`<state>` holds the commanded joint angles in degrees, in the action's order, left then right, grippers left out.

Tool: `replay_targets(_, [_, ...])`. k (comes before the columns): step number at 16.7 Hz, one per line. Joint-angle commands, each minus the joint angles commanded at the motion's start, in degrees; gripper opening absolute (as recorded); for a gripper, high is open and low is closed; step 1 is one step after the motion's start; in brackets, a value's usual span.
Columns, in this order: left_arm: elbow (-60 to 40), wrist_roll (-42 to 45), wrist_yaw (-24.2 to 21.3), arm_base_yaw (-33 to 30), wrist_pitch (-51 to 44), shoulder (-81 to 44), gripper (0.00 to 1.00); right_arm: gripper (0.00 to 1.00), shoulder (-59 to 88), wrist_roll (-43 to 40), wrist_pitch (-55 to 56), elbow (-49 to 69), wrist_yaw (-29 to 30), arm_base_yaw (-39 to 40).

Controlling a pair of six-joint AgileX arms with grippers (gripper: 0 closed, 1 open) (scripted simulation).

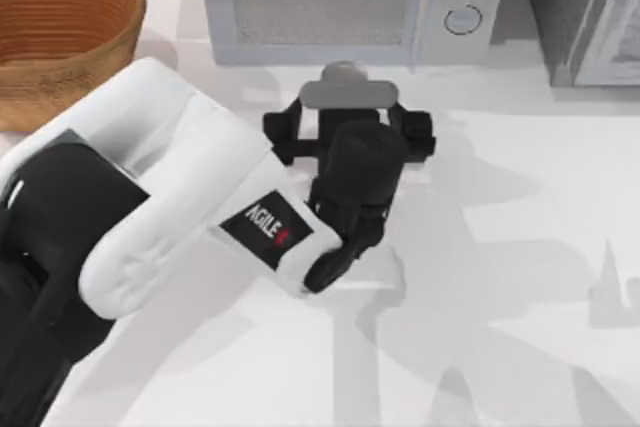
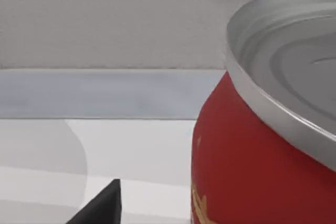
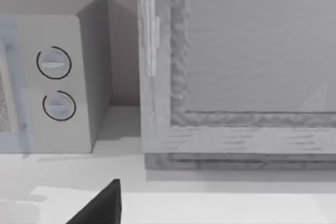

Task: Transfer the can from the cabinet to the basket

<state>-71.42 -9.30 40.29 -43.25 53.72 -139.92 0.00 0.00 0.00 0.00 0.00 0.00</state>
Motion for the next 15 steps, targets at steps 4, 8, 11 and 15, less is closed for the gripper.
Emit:
replay_targets(4, [0.0, 0.0, 0.0, 0.0, 0.0, 0.0, 0.92, 1.0, 0.0, 0.0, 0.0, 0.0, 0.0, 0.0])
replay_targets(8, [0.0, 0.0, 0.0, 0.0, 0.0, 0.0, 0.62, 1.0, 0.0, 0.0, 0.0, 0.0, 0.0, 0.0])
replay_targets(11, [0.0, 0.0, 0.0, 0.0, 0.0, 0.0, 0.4, 1.0, 0.0, 0.0, 0.0, 0.0, 0.0, 0.0])
replay_targets(15, [0.0, 0.0, 0.0, 0.0, 0.0, 0.0, 0.1, 1.0, 0.0, 0.0, 0.0, 0.0, 0.0, 0.0])
